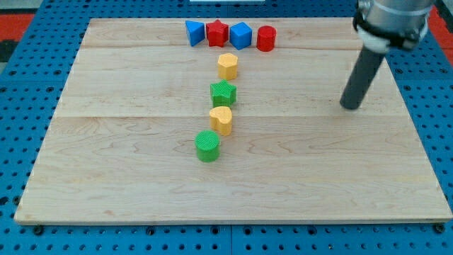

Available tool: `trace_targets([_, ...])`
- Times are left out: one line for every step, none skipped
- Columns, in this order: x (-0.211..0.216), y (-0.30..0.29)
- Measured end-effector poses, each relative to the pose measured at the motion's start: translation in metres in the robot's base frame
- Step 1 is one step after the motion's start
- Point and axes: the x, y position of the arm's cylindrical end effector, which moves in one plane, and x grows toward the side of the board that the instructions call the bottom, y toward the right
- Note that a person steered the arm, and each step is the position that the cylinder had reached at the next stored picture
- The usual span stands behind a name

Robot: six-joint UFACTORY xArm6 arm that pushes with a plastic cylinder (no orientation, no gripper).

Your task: Move the line of blocks left a bit

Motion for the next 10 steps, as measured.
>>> trace_targets([-0.064, 0.003])
trace_targets([-0.082, 0.005])
trace_targets([-0.083, 0.002])
trace_targets([-0.101, -0.004])
trace_targets([-0.139, -0.003])
trace_targets([-0.166, -0.026])
trace_targets([-0.167, -0.079])
trace_targets([-0.167, -0.087])
trace_targets([-0.167, -0.139])
trace_targets([-0.163, -0.184])
